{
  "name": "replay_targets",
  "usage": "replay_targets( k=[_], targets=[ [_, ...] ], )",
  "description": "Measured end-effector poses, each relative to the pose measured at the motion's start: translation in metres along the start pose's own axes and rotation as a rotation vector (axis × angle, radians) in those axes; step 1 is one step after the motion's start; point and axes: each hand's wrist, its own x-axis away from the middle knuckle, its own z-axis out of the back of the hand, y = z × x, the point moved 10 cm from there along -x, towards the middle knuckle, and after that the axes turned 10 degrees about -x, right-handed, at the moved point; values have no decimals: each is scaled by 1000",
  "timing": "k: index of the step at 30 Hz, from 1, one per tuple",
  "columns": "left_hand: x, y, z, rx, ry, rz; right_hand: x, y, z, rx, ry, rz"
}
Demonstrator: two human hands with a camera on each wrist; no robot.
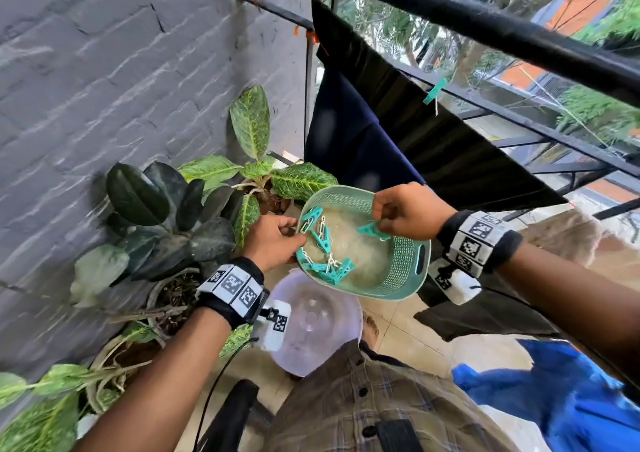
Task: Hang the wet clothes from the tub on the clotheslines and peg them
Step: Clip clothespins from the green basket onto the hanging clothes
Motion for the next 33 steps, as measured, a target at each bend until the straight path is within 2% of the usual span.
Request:
replay_targets(
  k=[4, 9, 14, 17, 21, 27, 31, 33],
  targets=[
    [-6, 11, -13, -10, -9, -16, -3, 13, -9, -34, -27, -45],
    [-12, 20, -22, -4, -14, -19, -9, 15, -26, -248, -61, -68],
    [-6, 34, -22, 27, 12, -38, -3, -6, -56, -187, -240, 38],
    [-4, 39, -23, 35, 30, -43, -2, -18, -62, -105, -228, 103],
    [-2, 36, -25, 29, 26, -32, -3, -14, -61, -178, -241, 20],
    [-3, 29, -23, 49, 30, 15, 4, -2, -69, -137, -370, 30],
    [-1, 29, -23, 41, 18, 17, 2, 10, -63, -182, -347, 32],
    [0, 28, -25, 20, 7, 22, 2, 18, -53, -192, -288, 23]
  ],
)
